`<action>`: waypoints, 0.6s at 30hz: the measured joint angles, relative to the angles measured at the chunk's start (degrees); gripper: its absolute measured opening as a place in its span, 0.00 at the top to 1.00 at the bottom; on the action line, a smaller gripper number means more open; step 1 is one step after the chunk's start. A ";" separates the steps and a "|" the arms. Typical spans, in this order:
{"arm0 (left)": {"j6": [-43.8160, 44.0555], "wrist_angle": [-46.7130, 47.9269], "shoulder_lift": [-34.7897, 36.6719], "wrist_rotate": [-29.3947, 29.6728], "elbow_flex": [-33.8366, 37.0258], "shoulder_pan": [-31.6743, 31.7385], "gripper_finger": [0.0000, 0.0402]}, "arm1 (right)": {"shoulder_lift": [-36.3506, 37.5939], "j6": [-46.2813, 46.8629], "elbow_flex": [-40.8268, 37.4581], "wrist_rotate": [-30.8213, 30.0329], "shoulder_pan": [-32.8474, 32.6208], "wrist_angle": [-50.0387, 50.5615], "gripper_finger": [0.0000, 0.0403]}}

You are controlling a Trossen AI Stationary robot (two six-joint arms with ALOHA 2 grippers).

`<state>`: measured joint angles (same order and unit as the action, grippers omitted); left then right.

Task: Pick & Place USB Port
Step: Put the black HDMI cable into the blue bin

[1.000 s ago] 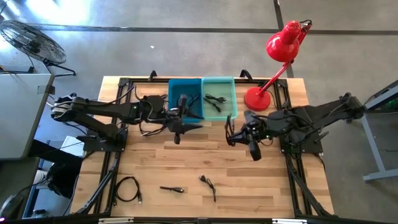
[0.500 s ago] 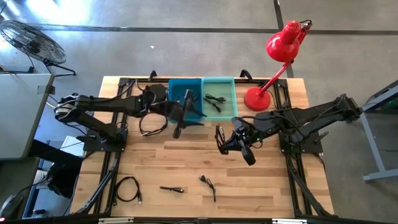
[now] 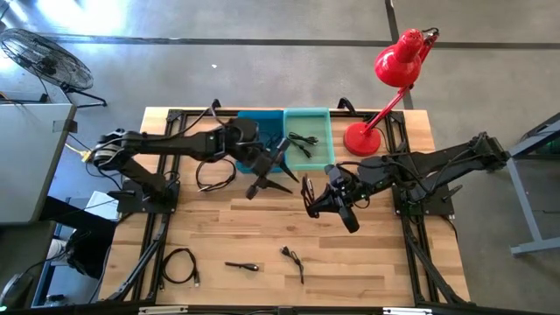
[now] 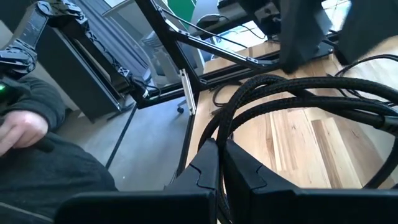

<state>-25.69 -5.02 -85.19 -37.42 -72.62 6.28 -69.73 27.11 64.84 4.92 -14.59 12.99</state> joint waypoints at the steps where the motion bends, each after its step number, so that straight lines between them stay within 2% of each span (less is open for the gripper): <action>1: -0.92 0.28 -0.25 -0.01 -0.80 0.18 0.64 | 0.00 0.02 0.00 0.01 0.00 -0.01 1.00; 8: -4.67 4.31 -0.21 1.79 -4.67 0.20 0.64 | -0.02 1.25 0.00 0.03 -0.07 0.03 1.00; 18: -5.55 7.13 -0.19 1.95 -5.31 0.09 0.64 | -0.02 1.13 0.00 0.03 -0.06 -0.02 1.00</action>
<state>-31.24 2.11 -85.38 -35.46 -77.93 6.37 -69.76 28.25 64.84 4.95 -14.65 12.97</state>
